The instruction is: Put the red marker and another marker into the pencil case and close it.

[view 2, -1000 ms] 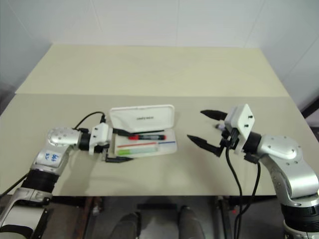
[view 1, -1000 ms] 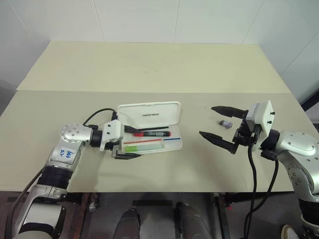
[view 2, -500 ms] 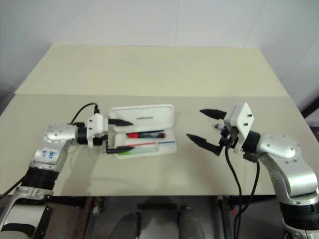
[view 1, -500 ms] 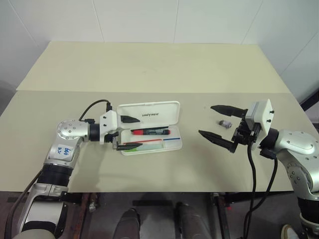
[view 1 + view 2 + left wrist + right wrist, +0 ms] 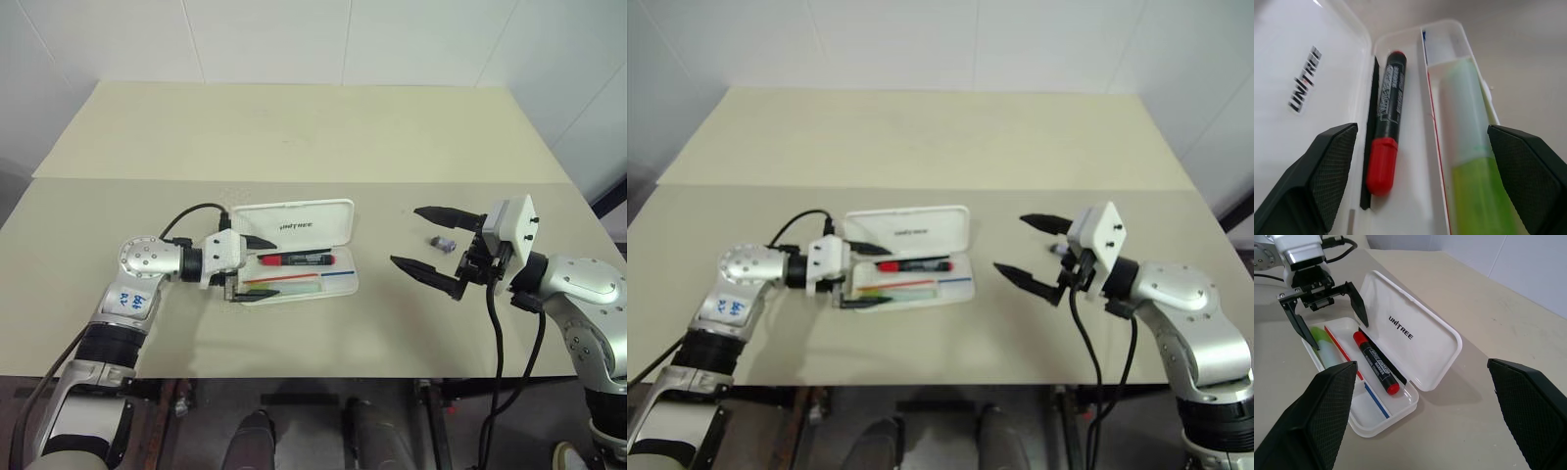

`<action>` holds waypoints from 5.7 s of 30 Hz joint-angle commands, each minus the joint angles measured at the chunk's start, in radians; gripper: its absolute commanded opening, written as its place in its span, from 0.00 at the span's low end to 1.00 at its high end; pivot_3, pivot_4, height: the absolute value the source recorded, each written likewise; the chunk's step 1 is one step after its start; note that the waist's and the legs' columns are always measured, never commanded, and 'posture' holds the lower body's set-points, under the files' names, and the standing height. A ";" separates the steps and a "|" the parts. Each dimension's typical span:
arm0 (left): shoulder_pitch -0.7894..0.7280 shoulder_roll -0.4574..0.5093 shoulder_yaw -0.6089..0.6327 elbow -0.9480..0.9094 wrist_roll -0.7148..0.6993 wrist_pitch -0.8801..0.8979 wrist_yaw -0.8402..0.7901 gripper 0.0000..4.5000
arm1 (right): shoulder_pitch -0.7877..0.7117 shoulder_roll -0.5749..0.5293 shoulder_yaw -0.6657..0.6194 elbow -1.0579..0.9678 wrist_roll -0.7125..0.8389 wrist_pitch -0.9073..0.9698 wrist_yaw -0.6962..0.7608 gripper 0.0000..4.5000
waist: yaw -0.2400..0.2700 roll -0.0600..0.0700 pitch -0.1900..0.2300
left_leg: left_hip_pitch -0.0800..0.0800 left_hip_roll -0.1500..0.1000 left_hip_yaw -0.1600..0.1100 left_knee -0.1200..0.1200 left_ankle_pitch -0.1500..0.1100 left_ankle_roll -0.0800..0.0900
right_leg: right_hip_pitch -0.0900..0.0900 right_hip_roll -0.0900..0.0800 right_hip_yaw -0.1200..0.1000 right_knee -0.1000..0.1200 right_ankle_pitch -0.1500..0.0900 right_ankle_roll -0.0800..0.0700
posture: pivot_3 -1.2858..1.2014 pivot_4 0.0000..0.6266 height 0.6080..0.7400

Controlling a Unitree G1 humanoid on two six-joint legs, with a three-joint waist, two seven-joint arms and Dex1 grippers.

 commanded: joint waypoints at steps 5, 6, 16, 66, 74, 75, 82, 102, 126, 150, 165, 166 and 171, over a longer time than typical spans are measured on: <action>-0.007 -0.019 -0.003 0.027 0.012 -0.026 0.035 0.99 | -0.009 0.000 -0.023 -0.031 0.014 -0.004 -0.010 1.00 | 0.000 0.000 0.000 | 0.000 0.000 0.000 0.001 0.000 0.000 | 0.001 0.000 0.000 0.000 0.000 0.000 | 0.52 0.24 1.00; -0.005 -0.028 0.008 0.020 -0.016 -0.012 0.028 0.99 | -0.009 0.000 -0.022 -0.030 0.013 -0.004 -0.010 1.00 | 0.001 0.000 0.000 | 0.000 0.000 0.000 0.001 0.000 0.000 | 0.001 0.000 0.000 0.000 0.000 0.000 | 0.52 0.24 1.00; 0.052 0.030 0.097 -0.197 -0.276 0.203 -0.136 0.99 | -0.060 -0.014 -0.007 0.034 0.008 -0.012 0.038 1.00 | -0.006 0.000 0.000 | 0.000 0.000 0.000 0.003 0.000 0.000 | 0.001 0.000 0.000 0.002 -0.001 -0.002 | 0.52 0.24 1.00; -0.061 0.098 0.207 -0.491 -0.498 0.571 -0.003 1.00 | -0.639 0.081 0.093 1.575 -0.471 -0.570 0.275 0.22 | -0.057 0.004 0.002 | 0.001 0.000 0.000 0.003 0.001 -0.002 | 0.002 0.001 0.003 0.002 0.006 0.013 | 0.52 0.24 1.00; -0.007 0.130 0.231 -0.448 -0.464 0.511 -0.025 1.00 | -0.628 0.098 0.102 1.430 -0.432 -0.588 0.393 0.08 | -0.062 0.005 0.003 | 0.001 0.000 0.000 0.002 0.001 -0.002 | 0.001 0.002 0.004 0.002 0.006 0.013 | 0.52 0.24 1.00; 0.006 0.137 0.237 -0.442 -0.460 0.500 -0.028 1.00 | -0.620 0.103 0.102 1.394 -0.421 -0.583 0.415 0.08 | -0.067 0.005 0.003 | 0.001 0.000 0.000 0.002 0.001 -0.002 | 0.001 0.002 0.005 0.002 0.006 0.013 | 0.52 0.24 1.00; 0.146 0.197 0.291 -0.430 -0.433 0.432 -0.057 1.00 | -0.463 0.143 0.159 0.850 -0.304 -0.344 0.501 0.08 | -0.061 0.005 0.003 | 0.001 0.001 0.000 -0.002 0.001 -0.002 | -0.001 0.003 0.005 0.005 0.005 0.013 | 0.52 0.24 1.00; 0.253 0.191 0.313 -0.470 -0.430 0.391 -0.004 1.00 | -0.507 0.315 0.434 0.765 -0.373 -0.354 0.516 0.08 | -0.054 0.005 0.003 | 0.001 0.001 0.000 -0.002 0.001 -0.002 | -0.001 0.003 0.004 0.005 0.004 0.012 | 0.52 0.24 1.00; 0.235 0.168 0.303 -0.487 -0.431 0.391 0.032 1.00 | -0.589 0.355 0.433 0.973 -0.422 -0.478 0.570 0.38 | -0.055 0.005 0.003 | 0.002 0.001 0.000 -0.002 0.001 -0.002 | -0.001 0.003 0.004 0.006 0.004 0.012 | 0.52 0.24 1.00; 0.276 0.177 0.344 -0.490 -0.440 0.390 0.031 1.00 | -0.312 0.117 0.133 0.292 -0.126 -0.092 0.396 1.00 | -0.039 0.005 0.003 | 0.001 0.001 -0.001 -0.002 0.001 -0.002 | -0.002 0.003 0.004 0.004 0.003 0.010 | 0.52 0.24 1.00; 0.286 0.156 0.367 -0.432 -0.441 0.343 0.032 0.14 | -0.263 0.038 0.067 0.254 -0.105 -0.100 0.325 1.00 | -0.045 0.005 0.003 | 0.001 0.001 0.000 -0.002 0.001 -0.002 | -0.002 0.003 0.004 0.004 -0.002 0.001 | 0.52 0.24 1.00; 0.283 0.154 0.366 -0.432 -0.440 0.341 0.033 0.06 | -0.265 0.037 0.071 0.257 -0.107 -0.103 0.325 1.00 | -0.044 0.005 0.003 | 0.001 0.001 0.000 -0.002 0.001 -0.002 | -0.002 0.003 0.004 0.004 -0.002 0.001 | 0.52 0.24 1.00; 0.233 0.105 0.397 -0.425 -0.462 0.360 0.134 0.01 | -0.265 0.042 0.082 0.264 -0.118 -0.112 0.320 1.00 | -0.042 0.005 0.003 | 0.001 0.001 0.000 -0.002 0.001 -0.002 | -0.001 0.003 0.004 0.004 -0.001 0.002 | 0.52 0.24 1.00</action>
